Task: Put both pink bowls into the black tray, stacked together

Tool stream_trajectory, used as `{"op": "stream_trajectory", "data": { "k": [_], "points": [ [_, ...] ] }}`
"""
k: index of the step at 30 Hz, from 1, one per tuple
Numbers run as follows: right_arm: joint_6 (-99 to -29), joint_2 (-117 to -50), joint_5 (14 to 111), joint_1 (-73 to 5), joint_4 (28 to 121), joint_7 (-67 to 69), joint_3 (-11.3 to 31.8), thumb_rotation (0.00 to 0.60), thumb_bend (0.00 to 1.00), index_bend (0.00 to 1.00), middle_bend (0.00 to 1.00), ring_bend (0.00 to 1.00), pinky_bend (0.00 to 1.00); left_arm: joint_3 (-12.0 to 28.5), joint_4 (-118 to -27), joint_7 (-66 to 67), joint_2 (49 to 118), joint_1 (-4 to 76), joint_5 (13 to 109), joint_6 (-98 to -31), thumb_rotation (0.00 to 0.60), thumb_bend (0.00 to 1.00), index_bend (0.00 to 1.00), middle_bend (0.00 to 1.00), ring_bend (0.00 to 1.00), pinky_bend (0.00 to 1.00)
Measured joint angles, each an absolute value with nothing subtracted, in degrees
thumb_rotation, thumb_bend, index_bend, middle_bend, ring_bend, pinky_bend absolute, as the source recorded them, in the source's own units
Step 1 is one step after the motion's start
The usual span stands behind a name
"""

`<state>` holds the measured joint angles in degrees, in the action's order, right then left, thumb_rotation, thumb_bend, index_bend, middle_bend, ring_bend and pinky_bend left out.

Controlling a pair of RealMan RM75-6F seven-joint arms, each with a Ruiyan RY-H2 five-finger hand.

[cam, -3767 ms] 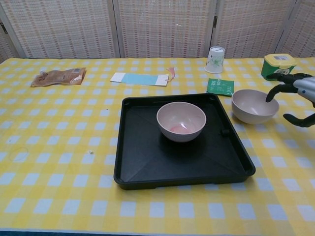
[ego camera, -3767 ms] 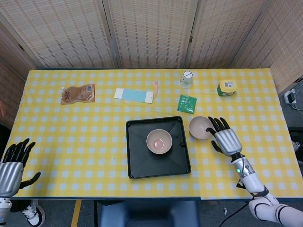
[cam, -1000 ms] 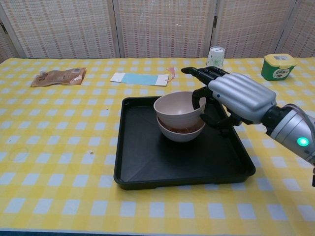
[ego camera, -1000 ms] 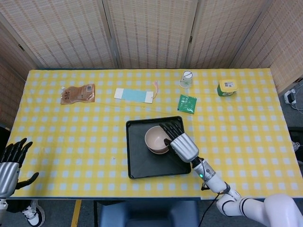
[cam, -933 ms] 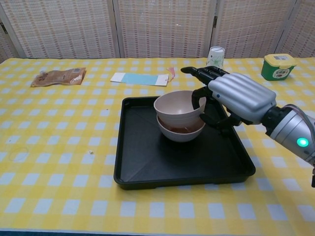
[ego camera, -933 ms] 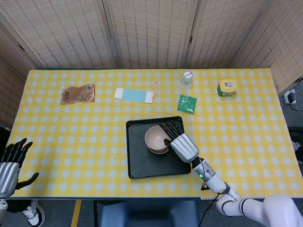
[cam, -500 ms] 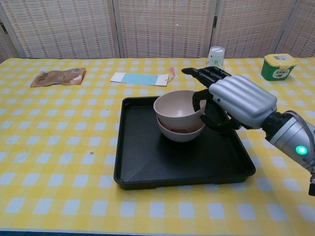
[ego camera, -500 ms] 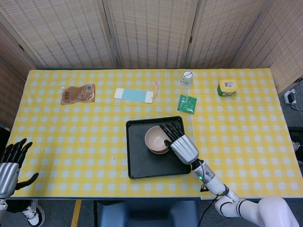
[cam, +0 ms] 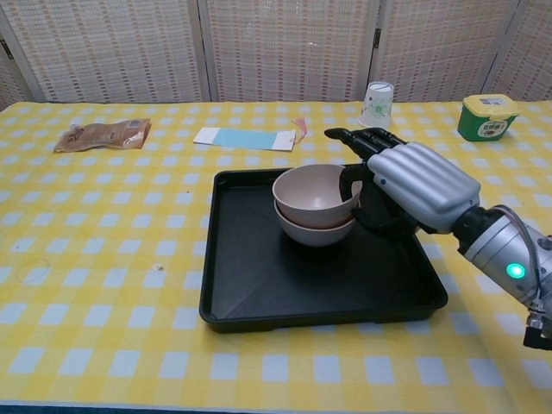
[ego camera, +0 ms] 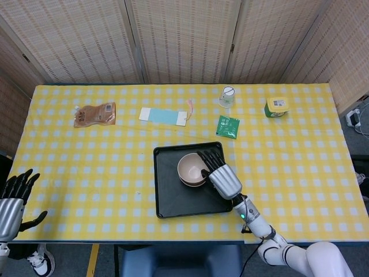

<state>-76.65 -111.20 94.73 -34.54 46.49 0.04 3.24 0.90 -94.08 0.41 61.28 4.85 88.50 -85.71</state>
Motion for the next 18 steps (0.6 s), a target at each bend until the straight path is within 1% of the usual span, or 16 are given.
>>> {"op": "stream_trajectory", "data": {
  "k": [3,10,14,18],
  "points": [
    [-76.6,-111.4,94.5,-34.4,46.4,0.6,3.1,0.600,0.50,0.52,0.02,0.00,0.00,0.9,-94.1,0.1,61.2,4.8,88.5,-85.7,0.600,0.26,0.00,0.00,0.00,0.00],
    [-76.3,-110.3,94.0,-33.8,48.7,0.7,2.8,0.600,0.50,0.44,0.00,0.00,0.00,0.8,-94.1,-0.7,60.8,4.8,88.8,-85.9,0.600,0.26,0.00,0.00,0.00,0.00],
    [-75.6,-108.9,93.4,-33.3,51.5,0.4,2.6,0.600,0.50,0.41,0.00,0.00,0.00,0.5,-94.2,-1.1,60.5,4.7,89.4,-85.9,0.600,0.26,0.00,0.00,0.00,0.00],
    [-77.3,-107.1,93.5,-32.0,54.8,-0.1,2.4,0.600,0.50,0.35,0.00,0.00,0.00,0.2,-94.1,-1.0,60.5,4.8,89.8,-85.6,0.600,0.26,0.00,0.00,0.00,0.00]
  ]
}}
